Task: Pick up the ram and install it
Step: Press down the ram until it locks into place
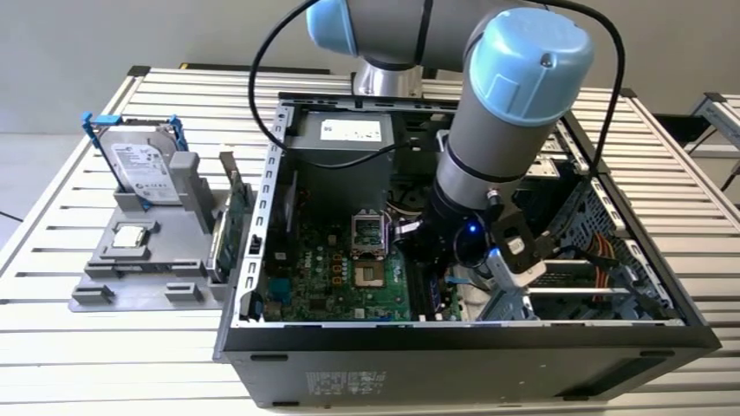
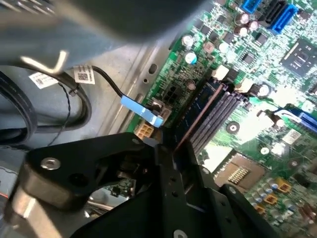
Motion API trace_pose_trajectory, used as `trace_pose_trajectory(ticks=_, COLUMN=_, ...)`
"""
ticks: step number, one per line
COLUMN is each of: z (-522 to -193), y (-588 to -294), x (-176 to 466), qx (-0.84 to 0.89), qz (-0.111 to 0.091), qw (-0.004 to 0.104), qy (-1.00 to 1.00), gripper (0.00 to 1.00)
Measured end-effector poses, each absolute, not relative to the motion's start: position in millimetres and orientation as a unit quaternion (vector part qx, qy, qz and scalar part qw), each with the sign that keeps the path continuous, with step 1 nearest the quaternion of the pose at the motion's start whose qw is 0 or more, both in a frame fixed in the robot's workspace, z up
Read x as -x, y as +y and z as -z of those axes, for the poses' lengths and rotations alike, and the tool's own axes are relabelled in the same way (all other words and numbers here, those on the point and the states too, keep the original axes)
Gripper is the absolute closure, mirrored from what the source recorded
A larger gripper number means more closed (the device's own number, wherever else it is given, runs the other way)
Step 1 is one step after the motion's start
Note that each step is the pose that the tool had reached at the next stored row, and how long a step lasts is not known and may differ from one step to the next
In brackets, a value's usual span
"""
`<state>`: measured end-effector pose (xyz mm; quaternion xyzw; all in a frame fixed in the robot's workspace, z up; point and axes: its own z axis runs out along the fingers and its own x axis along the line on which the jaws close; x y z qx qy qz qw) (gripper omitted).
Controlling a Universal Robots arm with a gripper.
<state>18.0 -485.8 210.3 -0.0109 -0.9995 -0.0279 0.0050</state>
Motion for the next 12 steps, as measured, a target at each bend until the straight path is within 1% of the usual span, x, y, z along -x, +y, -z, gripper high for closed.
trace_pose_trajectory(ticks=5, z=-231, y=-486, x=-18, qx=0.011, qz=0.027, qw=0.005, qy=-1.0, gripper=0.0)
trace_pose_trajectory(ticks=12, z=-238, y=-486, x=-17, qx=0.011, qz=0.028, qw=0.003, qy=-1.0, gripper=0.0)
